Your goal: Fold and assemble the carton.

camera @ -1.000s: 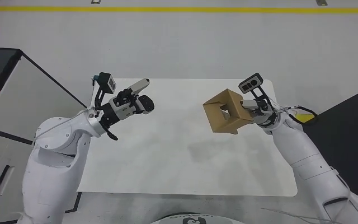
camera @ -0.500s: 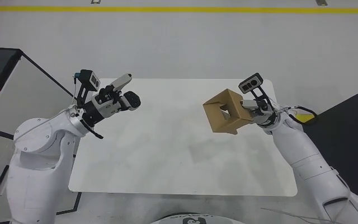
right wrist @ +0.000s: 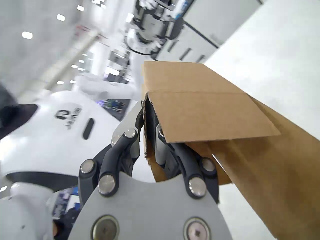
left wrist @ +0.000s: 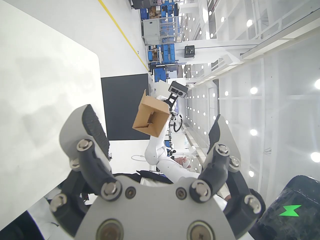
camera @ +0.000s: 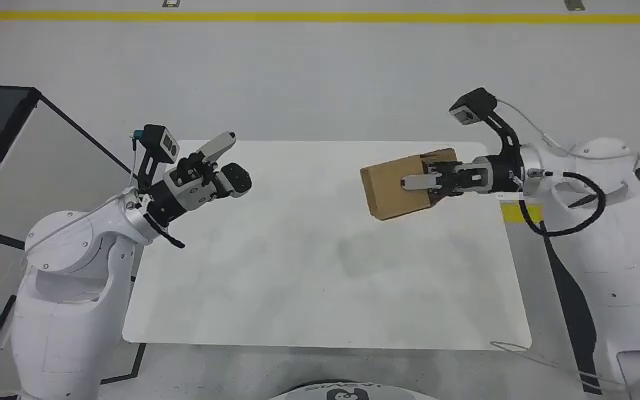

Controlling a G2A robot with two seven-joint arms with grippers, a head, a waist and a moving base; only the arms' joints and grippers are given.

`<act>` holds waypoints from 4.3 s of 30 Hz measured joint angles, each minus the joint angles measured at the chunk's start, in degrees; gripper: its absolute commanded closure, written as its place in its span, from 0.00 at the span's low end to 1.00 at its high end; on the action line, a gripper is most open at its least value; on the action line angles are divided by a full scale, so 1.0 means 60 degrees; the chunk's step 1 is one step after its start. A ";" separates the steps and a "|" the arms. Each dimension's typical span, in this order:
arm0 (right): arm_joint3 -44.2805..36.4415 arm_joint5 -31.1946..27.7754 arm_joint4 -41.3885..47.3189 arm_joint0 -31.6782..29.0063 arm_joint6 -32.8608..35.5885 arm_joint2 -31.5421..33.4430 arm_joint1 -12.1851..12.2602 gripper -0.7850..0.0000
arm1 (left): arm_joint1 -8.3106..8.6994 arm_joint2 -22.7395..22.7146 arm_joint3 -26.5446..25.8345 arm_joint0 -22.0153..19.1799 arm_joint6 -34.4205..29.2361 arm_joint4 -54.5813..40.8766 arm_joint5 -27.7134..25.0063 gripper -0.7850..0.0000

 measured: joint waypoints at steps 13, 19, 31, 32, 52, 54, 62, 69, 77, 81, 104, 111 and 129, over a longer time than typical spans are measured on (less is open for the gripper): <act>-0.1141 0.0061 -0.2581 0.0491 0.0351 -0.0595 0.0046 1.00 | 0.0000 0.0000 0.0000 0.0000 0.0000 0.0000 0.0000 0.00; -0.1141 0.0061 -0.2581 0.0491 0.0351 -0.0595 0.0046 1.00 | 0.0000 0.0000 0.0000 0.0000 0.0000 0.0000 0.0000 0.00; -0.1142 0.0061 -0.2581 0.0491 0.0351 -0.0595 0.0046 1.00 | 0.0000 0.0000 0.0000 0.0000 0.0000 0.0000 0.0000 0.00; -0.1142 0.0061 -0.2581 0.0491 0.0351 -0.0595 0.0046 1.00 | 0.0000 0.0000 0.0000 0.0000 0.0000 0.0000 0.0000 0.00; -0.1747 0.0422 -0.5095 0.0803 0.0730 -0.1002 0.0153 1.00 | 0.0000 0.0000 0.0000 0.0000 0.0000 0.0000 0.0000 0.00; -0.1859 0.0357 -0.5881 0.1054 0.0883 -0.1413 0.0133 1.00 | 0.0000 0.0000 0.0000 0.0000 0.0000 0.0000 0.0000 0.00; -0.1366 -0.0067 -0.8117 0.2061 0.0721 -0.3697 -0.0224 1.00 | 0.0000 0.0000 0.0000 0.0000 0.0000 0.0000 0.0000 0.00; -0.0994 -0.0305 -0.8407 0.2428 0.0452 -0.4502 -0.0420 1.00 | 0.0000 0.0000 0.0000 0.0000 0.0000 0.0000 0.0000 0.00; -0.1146 -0.0538 -0.8850 0.2385 0.0402 -0.4753 -0.0438 1.00 | 0.0000 0.0000 0.0000 0.0000 0.0000 0.0000 0.0000 0.00; -0.1369 -0.1122 -1.0403 0.2908 0.0764 -0.5914 -0.0709 1.00 | 0.0000 0.0000 0.0000 0.0000 0.0000 0.0000 0.0000 0.00; 0.0344 -0.1503 -1.1907 0.3844 0.0096 -0.8652 -0.1903 1.00 | 0.0000 0.0000 0.0000 0.0000 0.0000 0.0000 0.0000 0.00; 0.0667 -0.2336 -1.3494 0.3645 -0.0723 -0.9326 -0.2151 1.00 | 0.0000 0.0000 0.0000 0.0000 0.0000 0.0000 0.0000 0.00; 0.2423 -0.3030 -1.4171 0.3553 -0.1914 -0.9988 -0.3098 1.00 | 0.0000 0.0000 0.0000 0.0000 0.0000 0.0000 0.0000 0.00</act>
